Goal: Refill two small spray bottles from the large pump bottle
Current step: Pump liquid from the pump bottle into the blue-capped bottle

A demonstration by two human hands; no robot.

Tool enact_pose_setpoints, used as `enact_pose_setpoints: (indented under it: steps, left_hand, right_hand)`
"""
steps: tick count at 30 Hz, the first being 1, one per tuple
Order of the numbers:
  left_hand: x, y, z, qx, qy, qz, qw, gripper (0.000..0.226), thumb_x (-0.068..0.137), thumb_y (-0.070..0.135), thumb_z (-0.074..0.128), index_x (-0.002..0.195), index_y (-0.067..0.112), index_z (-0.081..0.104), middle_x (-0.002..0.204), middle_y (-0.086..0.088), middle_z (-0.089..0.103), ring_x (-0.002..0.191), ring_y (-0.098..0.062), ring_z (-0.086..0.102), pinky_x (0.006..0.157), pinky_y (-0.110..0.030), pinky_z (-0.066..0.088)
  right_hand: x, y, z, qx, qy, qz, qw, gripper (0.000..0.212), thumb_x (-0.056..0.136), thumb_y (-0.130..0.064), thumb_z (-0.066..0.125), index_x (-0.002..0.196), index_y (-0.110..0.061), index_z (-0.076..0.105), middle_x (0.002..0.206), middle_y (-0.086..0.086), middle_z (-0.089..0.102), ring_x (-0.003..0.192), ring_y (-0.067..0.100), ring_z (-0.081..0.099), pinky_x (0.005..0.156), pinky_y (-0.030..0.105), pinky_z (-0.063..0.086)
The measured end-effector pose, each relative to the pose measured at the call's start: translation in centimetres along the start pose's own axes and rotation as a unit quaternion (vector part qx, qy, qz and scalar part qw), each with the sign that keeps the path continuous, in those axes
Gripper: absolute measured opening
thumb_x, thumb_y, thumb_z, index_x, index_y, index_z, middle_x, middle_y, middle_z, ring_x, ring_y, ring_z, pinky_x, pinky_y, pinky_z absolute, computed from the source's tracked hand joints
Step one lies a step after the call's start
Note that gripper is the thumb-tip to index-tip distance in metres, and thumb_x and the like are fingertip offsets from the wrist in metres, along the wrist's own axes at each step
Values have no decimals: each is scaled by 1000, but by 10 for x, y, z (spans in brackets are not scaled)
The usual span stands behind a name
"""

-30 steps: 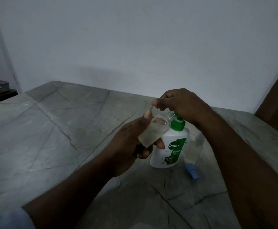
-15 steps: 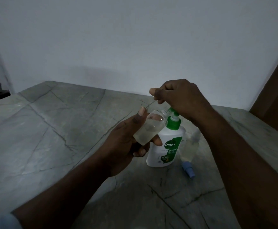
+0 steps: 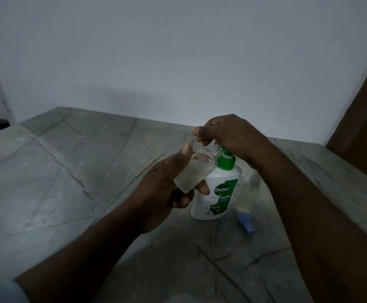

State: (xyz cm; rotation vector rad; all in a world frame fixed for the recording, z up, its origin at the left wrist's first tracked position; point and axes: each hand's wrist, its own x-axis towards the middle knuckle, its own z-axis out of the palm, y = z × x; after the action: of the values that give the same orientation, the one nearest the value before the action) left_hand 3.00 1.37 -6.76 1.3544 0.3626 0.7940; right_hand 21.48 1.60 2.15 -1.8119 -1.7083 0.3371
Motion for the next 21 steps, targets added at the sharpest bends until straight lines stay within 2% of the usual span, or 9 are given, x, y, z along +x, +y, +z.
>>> enact_pose_setpoints:
  steps: [3, 7, 11, 14, 21]
  left_hand:
    - [0, 2, 1, -1, 2, -1, 1000, 67, 91, 62, 43, 129, 11, 63, 81, -14, 67, 53, -15, 43, 51, -29, 28]
    - [0, 4, 3, -12, -3, 9, 1000, 66, 92, 60, 42, 129, 10, 62, 81, -14, 68, 51, -15, 43, 50, -28, 30]
    - [0, 4, 3, -13, -7, 14, 1000, 66, 91, 60, 43, 129, 9, 62, 82, -15, 68, 51, -15, 43, 50, -29, 30]
    - [0, 4, 2, -16, -7, 15, 1000, 70, 87, 64, 47, 129, 10, 62, 82, -14, 69, 50, -14, 44, 49, -27, 31]
    - [1, -2, 0, -12, 4, 5, 1000, 63, 96, 62, 45, 129, 13, 65, 81, -15, 68, 50, -14, 44, 50, -28, 29]
  right_hand:
    - [-1, 2, 0, 8, 36, -9, 999, 38, 93, -55, 63, 93, -20, 78, 89, -8, 76, 81, 7, 65, 70, 29, 46]
    - [-2, 2, -5, 9, 138, -57, 989, 40, 89, -58, 67, 80, -20, 74, 79, -6, 74, 66, 4, 63, 58, 21, 42]
    - [-4, 0, -4, 20, 115, -48, 992, 38, 88, -58, 68, 81, -22, 75, 79, -8, 75, 67, 5, 65, 52, 14, 41]
    - [-2, 0, -5, 25, 64, -15, 998, 34, 89, -56, 67, 87, -23, 77, 83, -10, 75, 73, 3, 64, 60, 22, 43]
    - [1, -2, 2, -8, -37, 14, 999, 36, 89, -55, 67, 94, -20, 77, 102, -1, 75, 96, 20, 67, 92, 44, 54]
